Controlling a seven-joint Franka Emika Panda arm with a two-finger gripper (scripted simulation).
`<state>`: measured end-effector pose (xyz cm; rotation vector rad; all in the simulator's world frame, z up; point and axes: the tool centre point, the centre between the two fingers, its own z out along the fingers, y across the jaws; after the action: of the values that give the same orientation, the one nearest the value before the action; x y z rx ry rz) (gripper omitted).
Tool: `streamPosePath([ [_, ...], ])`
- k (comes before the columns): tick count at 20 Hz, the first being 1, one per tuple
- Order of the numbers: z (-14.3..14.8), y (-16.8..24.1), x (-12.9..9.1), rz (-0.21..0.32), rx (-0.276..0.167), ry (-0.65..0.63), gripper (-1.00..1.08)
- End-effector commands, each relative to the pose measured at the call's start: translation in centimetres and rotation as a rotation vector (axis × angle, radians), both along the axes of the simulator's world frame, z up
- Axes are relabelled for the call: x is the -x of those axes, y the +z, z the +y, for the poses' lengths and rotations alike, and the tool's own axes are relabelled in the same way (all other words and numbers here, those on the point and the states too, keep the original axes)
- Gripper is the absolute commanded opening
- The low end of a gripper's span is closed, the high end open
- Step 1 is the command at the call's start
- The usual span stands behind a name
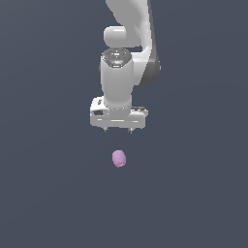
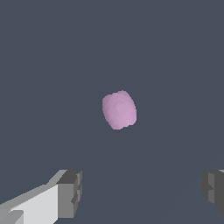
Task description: Pick up the object and move it to a goal position.
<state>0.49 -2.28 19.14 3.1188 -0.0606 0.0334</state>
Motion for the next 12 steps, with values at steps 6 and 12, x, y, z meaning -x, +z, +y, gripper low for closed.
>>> streamPosePath([
  [6,1.2,0.3,-0.2,-0.007,-0.009,0.028,1.00],
  [12,2.8,0.7,-0.3,-0.017,-0.020,0.064,1.00],
])
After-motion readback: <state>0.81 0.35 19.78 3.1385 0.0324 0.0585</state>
